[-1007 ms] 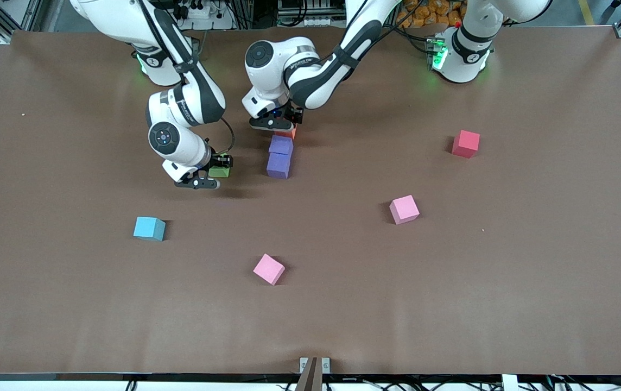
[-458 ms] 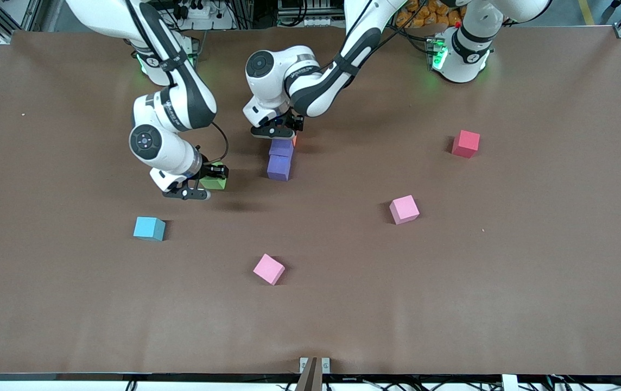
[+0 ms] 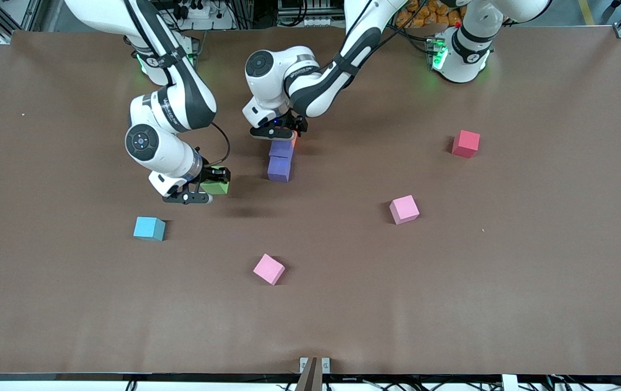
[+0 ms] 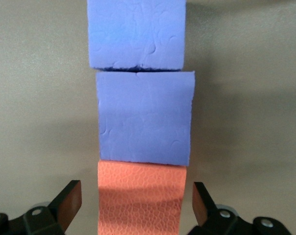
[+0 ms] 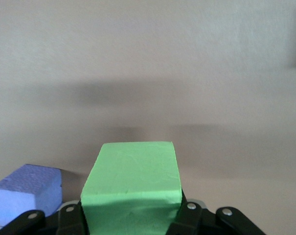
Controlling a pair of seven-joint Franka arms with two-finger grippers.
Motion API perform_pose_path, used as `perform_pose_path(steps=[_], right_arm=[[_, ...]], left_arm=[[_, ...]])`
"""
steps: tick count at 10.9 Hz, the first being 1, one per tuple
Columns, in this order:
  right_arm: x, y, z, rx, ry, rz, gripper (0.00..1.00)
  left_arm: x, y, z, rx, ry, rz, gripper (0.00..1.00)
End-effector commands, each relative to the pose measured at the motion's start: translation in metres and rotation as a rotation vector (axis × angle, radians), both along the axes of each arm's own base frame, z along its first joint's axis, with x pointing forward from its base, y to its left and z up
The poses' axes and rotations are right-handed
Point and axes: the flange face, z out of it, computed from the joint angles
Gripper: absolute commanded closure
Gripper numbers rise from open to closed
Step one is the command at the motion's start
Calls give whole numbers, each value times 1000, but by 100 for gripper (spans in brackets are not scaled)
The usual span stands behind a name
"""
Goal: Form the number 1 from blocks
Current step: 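Place the orange cube at the end of the blue row with the left gripper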
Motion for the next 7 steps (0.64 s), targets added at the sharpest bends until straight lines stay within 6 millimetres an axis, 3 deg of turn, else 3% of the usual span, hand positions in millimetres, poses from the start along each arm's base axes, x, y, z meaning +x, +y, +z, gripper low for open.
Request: perform_pose_path(steps=[1,4,6,7], right_arm=[[9,5,13,10,-21,32,39],[12,3,15,12,-26,29,39],[14,6,17,14,-31,31,39],[19,9,19,16,-41,32,39]], left_arm=[[1,-3,16,19,-30,-19,0],[17,2,65,-12,-54,13,0],[68,35,98,3,-54,107,0],[108,67,112,15,-35,200,0]])
